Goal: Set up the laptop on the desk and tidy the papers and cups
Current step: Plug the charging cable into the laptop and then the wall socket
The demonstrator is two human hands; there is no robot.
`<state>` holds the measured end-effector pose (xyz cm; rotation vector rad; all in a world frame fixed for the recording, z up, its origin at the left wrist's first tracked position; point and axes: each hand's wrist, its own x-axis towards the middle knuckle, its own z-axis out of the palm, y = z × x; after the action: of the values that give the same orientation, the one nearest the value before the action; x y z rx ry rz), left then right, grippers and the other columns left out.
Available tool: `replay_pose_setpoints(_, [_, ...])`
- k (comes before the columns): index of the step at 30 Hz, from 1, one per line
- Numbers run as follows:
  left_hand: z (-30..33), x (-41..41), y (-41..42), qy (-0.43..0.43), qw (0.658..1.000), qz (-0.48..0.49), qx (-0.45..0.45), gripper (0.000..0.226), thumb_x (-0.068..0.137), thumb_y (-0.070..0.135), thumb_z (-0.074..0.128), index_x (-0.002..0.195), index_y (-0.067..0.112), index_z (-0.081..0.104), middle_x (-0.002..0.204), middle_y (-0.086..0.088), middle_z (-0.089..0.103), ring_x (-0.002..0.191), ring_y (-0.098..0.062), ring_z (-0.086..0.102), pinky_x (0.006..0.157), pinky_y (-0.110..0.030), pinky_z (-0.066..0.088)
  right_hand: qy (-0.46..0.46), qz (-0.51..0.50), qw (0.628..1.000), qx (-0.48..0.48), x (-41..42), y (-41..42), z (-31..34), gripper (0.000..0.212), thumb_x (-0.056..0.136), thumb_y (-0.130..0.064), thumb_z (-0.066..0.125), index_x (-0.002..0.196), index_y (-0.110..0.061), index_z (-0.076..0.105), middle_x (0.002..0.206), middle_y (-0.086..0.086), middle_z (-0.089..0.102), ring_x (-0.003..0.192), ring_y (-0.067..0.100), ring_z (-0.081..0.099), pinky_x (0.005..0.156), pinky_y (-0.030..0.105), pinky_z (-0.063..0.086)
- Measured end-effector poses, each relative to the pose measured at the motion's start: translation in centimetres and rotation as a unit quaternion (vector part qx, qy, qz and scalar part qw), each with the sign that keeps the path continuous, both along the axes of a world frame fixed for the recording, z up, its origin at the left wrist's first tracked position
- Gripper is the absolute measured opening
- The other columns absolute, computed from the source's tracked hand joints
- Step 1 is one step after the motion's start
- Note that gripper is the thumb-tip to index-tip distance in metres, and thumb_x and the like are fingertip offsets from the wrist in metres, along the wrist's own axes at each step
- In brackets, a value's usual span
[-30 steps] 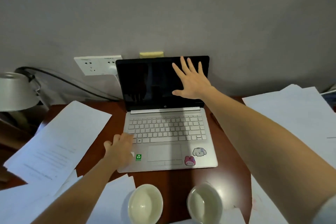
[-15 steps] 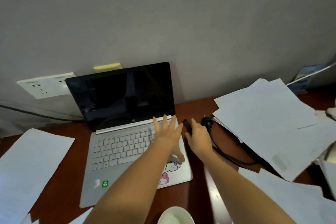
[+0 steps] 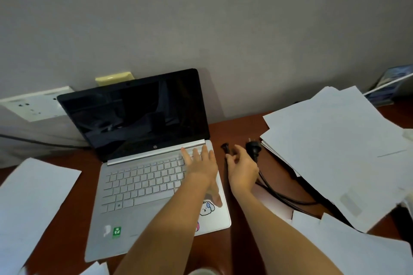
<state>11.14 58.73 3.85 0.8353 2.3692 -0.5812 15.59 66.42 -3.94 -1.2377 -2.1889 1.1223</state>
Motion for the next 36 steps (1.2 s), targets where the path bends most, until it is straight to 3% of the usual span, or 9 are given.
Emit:
replay_pose_setpoints(8, [-1.5,-0.7,-1.0,-0.01,0.998,0.012,0.056,0.148,0.05,0.061,0.081,0.149,0.01,-0.015,0.159,-0.012,-0.018,0.146,-0.034,-0.016,0.108,-0.07,-0.01,0.011,-0.043,0.996,0.075,-0.7,-0.9,-0.5,0.031,0.092,-0.018,0.058,0.121,-0.015,0.066,0.091,0.012,0.074,0.086,0.03,0.067,0.072,0.035,0.049])
replay_pose_setpoints(15, [-3.1,-1.2,-2.4,-0.026,0.992,0.029,0.121,0.151,0.045,0.065,0.081,0.148,0.019,-0.019,0.158,-0.004,-0.024,0.145,-0.026,-0.024,0.106,-0.064,-0.02,-0.054,-0.021,0.994,0.093,-1.4,-1.5,-0.8,0.035,0.098,-0.023,0.045,0.131,-0.018,0.057,0.109,0.002,0.072,0.092,0.023,0.067,0.079,0.038,0.052])
replay_pose_setpoints(22, [-3.5,-1.3,-2.7,-0.027,0.99,0.028,0.135,0.152,0.043,0.068,0.08,0.148,0.02,-0.02,0.158,-0.002,-0.025,0.144,-0.025,-0.025,0.106,-0.064,-0.021,-0.052,-0.056,0.993,0.092,-2.3,-1.9,-0.8,0.035,0.099,-0.028,0.045,0.128,-0.014,0.06,0.103,0.006,0.074,0.09,0.027,0.068,0.083,0.038,0.047])
replay_pose_setpoints(27, [-4.1,-1.6,-2.7,-0.03,0.989,0.032,0.142,0.154,0.042,0.069,0.08,0.147,0.021,-0.022,0.157,-0.003,-0.026,0.143,-0.026,-0.027,0.109,-0.065,-0.017,-0.056,-0.018,0.992,0.108,-2.3,-2.0,-0.9,0.033,0.099,-0.025,0.045,0.124,-0.015,0.063,0.104,0.003,0.075,0.093,0.023,0.069,0.086,0.037,0.045])
replay_pose_setpoints(36, [-4.8,-2.0,-3.1,-0.033,0.986,0.027,0.161,0.155,0.04,0.071,0.078,0.147,0.024,-0.023,0.156,0.002,-0.028,0.143,-0.023,-0.028,0.105,-0.059,-0.024,-0.084,0.043,0.986,0.138,-2.5,-2.0,-1.6,0.036,0.1,-0.032,0.037,0.126,-0.023,0.06,0.082,0.0,0.076,0.077,0.019,0.069,0.087,0.033,0.039])
